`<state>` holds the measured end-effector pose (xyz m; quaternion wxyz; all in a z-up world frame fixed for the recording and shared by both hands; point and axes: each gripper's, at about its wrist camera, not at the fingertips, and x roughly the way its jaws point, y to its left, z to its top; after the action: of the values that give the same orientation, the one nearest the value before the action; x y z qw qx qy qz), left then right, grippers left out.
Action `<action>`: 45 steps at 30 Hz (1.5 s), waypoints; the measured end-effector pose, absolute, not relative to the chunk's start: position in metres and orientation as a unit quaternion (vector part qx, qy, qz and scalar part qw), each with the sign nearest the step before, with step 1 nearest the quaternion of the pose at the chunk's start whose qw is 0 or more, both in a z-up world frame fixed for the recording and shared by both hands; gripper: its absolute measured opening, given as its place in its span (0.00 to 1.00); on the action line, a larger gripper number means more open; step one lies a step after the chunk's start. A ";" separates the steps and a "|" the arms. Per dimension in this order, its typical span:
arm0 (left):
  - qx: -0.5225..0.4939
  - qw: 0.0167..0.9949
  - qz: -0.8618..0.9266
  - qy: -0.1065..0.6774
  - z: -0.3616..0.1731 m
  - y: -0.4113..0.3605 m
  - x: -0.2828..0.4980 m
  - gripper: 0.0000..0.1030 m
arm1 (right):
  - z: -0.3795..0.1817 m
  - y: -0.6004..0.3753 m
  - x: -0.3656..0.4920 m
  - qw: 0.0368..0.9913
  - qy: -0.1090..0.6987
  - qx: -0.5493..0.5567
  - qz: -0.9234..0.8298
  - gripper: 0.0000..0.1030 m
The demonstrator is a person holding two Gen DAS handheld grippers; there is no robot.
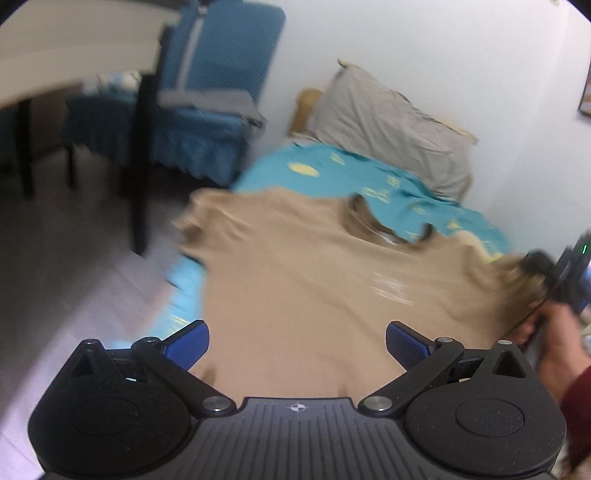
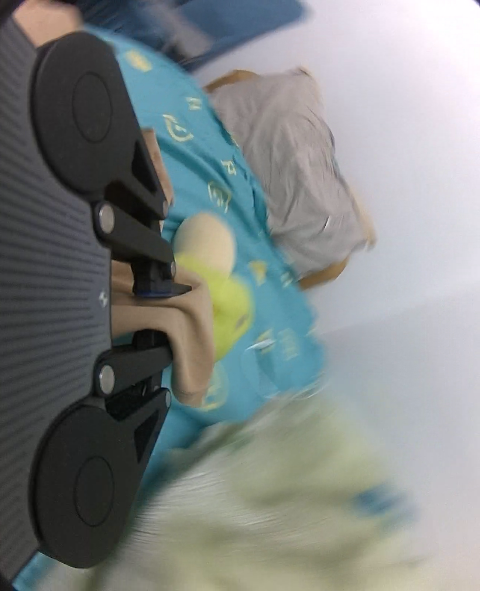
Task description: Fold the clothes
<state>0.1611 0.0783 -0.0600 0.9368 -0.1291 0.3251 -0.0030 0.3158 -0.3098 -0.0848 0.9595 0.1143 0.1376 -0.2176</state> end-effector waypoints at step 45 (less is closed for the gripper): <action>-0.147 0.881 -0.213 0.396 -0.067 0.012 0.094 0.95 | 0.029 -0.297 -0.013 0.948 0.207 0.242 -0.021 0.94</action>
<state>0.0942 0.0124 -0.0671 0.8809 -0.1468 0.3962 -0.2134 -0.0128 -0.2973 0.0293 0.9477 0.2421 0.2069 -0.0209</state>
